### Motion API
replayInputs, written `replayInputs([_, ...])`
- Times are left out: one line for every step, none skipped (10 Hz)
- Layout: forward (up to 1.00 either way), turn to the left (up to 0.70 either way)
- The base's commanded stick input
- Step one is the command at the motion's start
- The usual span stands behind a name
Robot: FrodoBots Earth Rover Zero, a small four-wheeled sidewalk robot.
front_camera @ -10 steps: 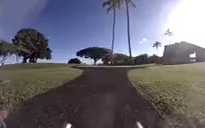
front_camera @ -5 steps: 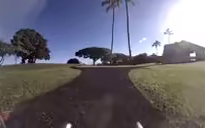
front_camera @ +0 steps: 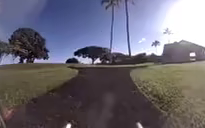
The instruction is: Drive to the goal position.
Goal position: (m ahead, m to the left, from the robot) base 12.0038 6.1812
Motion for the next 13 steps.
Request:
replayInputs([0.7, 0.0])
replayInputs([0.7, 0.0])
replayInputs([0.7, 0.0])
replayInputs([0.7, 0.0])
replayInputs([0.7, 0.0])
replayInputs([0.7, 0.0])
replayInputs([0.7, 0.0])
replayInputs([0.7, 0.0])
replayInputs([0.7, 0.0])
replayInputs([0.7, 0.0])
replayInputs([0.7, 0.0])
replayInputs([0.7, 0.0])
replayInputs([0.7, 0.0])
